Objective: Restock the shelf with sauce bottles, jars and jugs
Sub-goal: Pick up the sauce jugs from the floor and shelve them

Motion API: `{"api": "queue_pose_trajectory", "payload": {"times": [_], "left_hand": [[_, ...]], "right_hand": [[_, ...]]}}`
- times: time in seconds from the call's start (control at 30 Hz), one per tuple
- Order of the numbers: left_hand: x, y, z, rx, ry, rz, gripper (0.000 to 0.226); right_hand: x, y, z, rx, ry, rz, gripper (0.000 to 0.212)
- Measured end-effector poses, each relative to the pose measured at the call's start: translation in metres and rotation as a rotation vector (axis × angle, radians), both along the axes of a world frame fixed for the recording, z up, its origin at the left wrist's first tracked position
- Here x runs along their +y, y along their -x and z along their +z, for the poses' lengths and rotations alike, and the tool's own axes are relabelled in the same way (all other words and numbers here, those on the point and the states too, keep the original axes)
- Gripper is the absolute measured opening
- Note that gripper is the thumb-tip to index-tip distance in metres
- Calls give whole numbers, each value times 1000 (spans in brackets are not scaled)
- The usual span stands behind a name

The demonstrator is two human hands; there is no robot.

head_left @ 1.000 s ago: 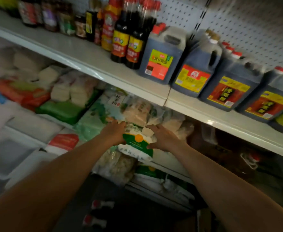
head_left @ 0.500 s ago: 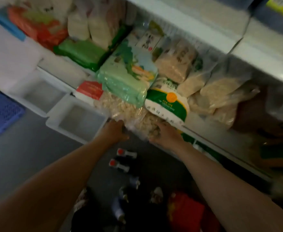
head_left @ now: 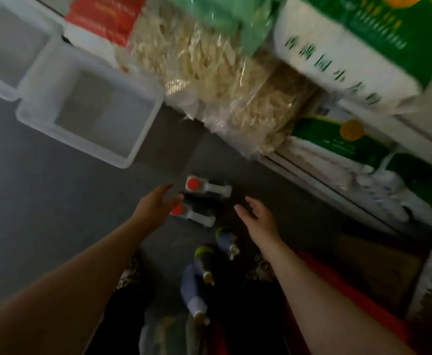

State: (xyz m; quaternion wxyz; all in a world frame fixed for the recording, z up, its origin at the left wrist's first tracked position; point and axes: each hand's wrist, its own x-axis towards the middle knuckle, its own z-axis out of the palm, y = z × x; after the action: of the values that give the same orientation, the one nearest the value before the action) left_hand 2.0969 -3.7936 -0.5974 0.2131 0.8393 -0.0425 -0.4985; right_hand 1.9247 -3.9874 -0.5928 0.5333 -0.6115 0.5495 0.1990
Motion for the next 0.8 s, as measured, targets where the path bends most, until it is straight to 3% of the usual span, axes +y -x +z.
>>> {"api": "queue_pose_trajectory", "payload": {"times": [0.2, 0.37, 0.63, 0.8], "left_hand": [[-15, -12, -120, 35, 121, -101, 72], [-17, -15, -187, 28, 370, -154, 76], [-18, -32, -220, 138, 519, -135, 105], [-33, -40, -224, 146, 538, 41, 89]], "right_hand": [[1, -18, -127, -132, -22, -79, 64], [3, -13, -190, -296, 30, -62, 46], [-5, -15, -220, -489, 48, -37, 44], [-13, -35, -214, -542, 90, -66, 27]]}}
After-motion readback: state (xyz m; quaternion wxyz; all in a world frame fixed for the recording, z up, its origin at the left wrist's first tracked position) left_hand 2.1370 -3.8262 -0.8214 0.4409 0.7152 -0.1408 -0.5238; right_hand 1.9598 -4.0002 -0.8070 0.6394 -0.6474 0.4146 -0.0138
